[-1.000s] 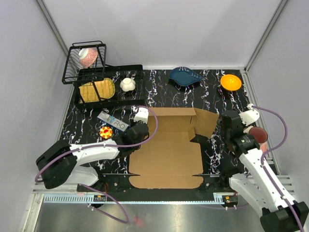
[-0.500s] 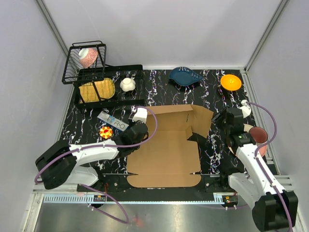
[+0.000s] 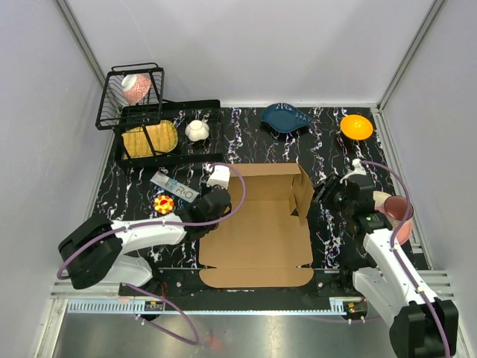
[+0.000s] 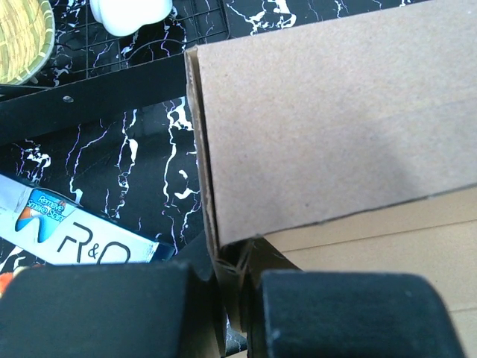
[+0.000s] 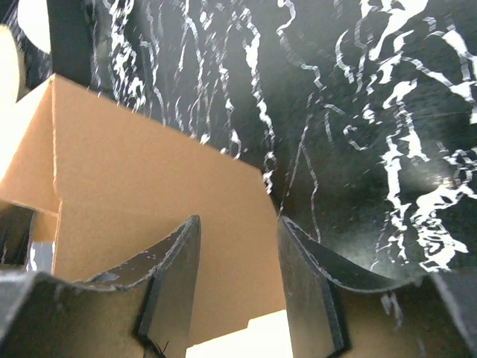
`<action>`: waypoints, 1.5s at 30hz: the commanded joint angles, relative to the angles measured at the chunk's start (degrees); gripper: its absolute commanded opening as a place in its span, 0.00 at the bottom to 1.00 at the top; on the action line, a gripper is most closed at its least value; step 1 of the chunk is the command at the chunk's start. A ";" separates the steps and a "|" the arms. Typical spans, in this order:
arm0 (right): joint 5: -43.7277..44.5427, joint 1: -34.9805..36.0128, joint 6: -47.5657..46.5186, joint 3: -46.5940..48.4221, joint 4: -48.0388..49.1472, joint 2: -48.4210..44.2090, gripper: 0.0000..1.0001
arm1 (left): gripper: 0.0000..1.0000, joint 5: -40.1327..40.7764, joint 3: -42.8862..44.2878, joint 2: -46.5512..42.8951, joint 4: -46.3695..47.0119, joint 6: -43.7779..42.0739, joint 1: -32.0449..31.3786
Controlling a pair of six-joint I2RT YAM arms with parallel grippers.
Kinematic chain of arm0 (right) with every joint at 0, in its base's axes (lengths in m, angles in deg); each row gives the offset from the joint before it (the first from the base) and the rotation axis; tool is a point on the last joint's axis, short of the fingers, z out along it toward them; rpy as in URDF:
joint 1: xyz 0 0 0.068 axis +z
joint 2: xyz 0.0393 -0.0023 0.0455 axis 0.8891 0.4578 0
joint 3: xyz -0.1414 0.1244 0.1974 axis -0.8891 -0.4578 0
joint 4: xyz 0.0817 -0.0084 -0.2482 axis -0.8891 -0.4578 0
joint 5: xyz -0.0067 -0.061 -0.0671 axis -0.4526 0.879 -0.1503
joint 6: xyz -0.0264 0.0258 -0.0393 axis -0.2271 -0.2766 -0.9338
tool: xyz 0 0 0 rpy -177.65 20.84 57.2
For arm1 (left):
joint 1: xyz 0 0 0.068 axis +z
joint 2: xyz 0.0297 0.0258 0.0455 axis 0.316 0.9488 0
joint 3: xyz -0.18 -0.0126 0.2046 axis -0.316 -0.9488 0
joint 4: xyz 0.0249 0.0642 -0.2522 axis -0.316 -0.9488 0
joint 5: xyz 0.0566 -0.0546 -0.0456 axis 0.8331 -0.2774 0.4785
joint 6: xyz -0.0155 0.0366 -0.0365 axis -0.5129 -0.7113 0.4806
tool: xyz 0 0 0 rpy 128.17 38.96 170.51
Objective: Fold the paper box
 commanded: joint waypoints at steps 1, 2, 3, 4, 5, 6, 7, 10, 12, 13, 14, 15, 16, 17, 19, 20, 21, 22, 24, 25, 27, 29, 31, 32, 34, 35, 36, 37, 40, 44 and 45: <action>-9.85 0.36 -2.70 -0.94 4.55 -0.77 0.51 | 0.00 -1.90 1.85 1.31 -1.46 -2.73 -0.69; -10.91 0.36 -2.79 -1.20 5.60 -1.12 0.52 | 0.00 -1.90 1.94 1.31 -1.55 -2.73 -0.61; -11.96 0.36 -2.97 -1.55 5.96 -1.39 0.53 | 0.00 -1.98 2.03 1.40 -1.55 -2.73 -0.61; -14.06 0.28 -2.97 -1.73 6.40 -1.48 0.53 | 0.00 -1.99 2.20 1.49 -1.81 -2.73 -0.61; -14.95 0.45 -2.97 -1.91 7.27 -1.83 0.54 | 0.00 -1.99 2.29 1.49 -1.99 -2.73 -0.69; -15.74 0.45 -3.06 -1.91 7.46 -1.83 0.56 | 0.00 -1.99 2.55 1.49 -2.17 -2.73 -0.61; -16.97 0.45 -3.23 -1.91 7.63 -1.92 0.57 | 0.00 -1.99 2.64 1.40 -2.43 -2.64 -0.69; -19.26 0.45 -3.58 -1.91 8.25 -1.74 0.59 | 0.00 -1.99 2.82 1.40 -2.61 -2.82 -0.70; -20.14 0.36 -3.50 -2.08 8.95 -1.22 0.60 | 0.00 -1.99 2.82 1.23 -2.61 -2.91 -0.69; -20.49 0.45 -3.58 -2.17 9.13 -0.95 0.60 | 0.00 -1.99 2.82 1.14 -2.78 -2.91 -0.61; -20.93 0.45 -3.58 -2.26 9.82 -0.34 0.60 | 0.00 -1.99 2.82 1.05 -2.78 -2.91 -0.61; -21.63 0.54 -3.50 -2.35 10.18 -0.16 0.60 | 0.00 -2.07 2.73 0.96 -2.87 -2.91 -0.61; -21.64 0.71 -3.50 -2.35 10.36 0.10 0.61 | 0.00 -2.07 2.73 0.88 -2.96 -2.91 -0.61; -21.55 0.89 -3.58 -2.35 10.53 0.63 0.61 | 0.00 -2.07 2.64 0.70 -2.96 -2.91 -0.69; -21.64 1.59 -3.93 -2.26 10.97 1.07 0.62 | 0.00 -2.25 2.64 0.61 -3.05 -3.08 -0.61; -21.47 2.03 -4.02 -2.09 11.23 1.68 0.63 | 0.00 -2.42 2.64 0.61 -3.13 -3.08 -0.69; -20.68 2.38 -4.28 -2.00 11.24 1.77 0.63 | 0.00 -2.69 2.64 0.52 -3.13 -3.08 -0.61; -20.24 2.91 -4.37 -1.91 11.32 2.12 0.63 | 0.00 -2.86 2.73 0.44 -3.13 -3.26 -0.69; -18.75 3.44 -4.81 -1.73 11.85 2.56 0.64 | 0.00 -3.56 2.73 0.35 -3.05 -3.34 -0.61; -18.13 3.70 -4.90 -1.82 12.29 2.65 0.64 | 0.00 -3.74 2.73 0.35 -2.96 -3.61 -0.69; -15.68 4.75 -5.25 -1.82 13.51 2.48 0.64 | 0.00 -4.44 2.73 0.26 -2.35 -3.87 -0.69; -12.52 6.24 -5.78 -2.00 15.19 1.52 0.64 | 0.00 -4.88 2.56 0.26 -1.82 -4.31 -0.70; -7.86 6.95 -6.57 -2.35 15.80 0.64 0.64 | 0.00 -5.59 2.21 0.26 -0.85 -4.75 -0.70; -6.45 7.39 -6.92 -2.70 17.11 -0.15 0.64 | 0.00 -5.76 2.03 0.17 -0.41 -4.93 -0.70; -2.58 8.09 -7.54 -4.10 19.57 -0.86 0.64 | 0.00 -6.20 1.33 0.17 1.25 -5.45 -0.78; -1.61 8.27 -7.97 -5.15 20.54 -1.39 0.65 | 0.00 -6.46 0.89 0.08 1.78 -5.72 -0.70; 0.23 8.36 -7.98 -5.51 21.34 -1.39 0.66 | 0.00 -6.82 0.63 0.08 2.66 -5.98 -0.70; 0.94 8.45 -8.07 -5.77 22.91 -1.48 0.67 | 0.00 -6.99 0.45 0.00 3.10 -6.16 -0.70; 2.35 8.80 -9.21 -5.95 24.50 0.01 0.68 | 0.00 -7.52 -0.34 -0.09 4.86 -6.86 -0.78; 4.37 9.59 -9.91 -5.60 26.61 2.12 0.69 | 0.00 -8.14 -1.31 -0.18 7.23 -7.74 -0.70; 4.64 9.76 -10.09 -5.51 27.14 2.47 0.69 | 0.00 -8.40 -1.40 -0.18 7.50 -7.83 -0.70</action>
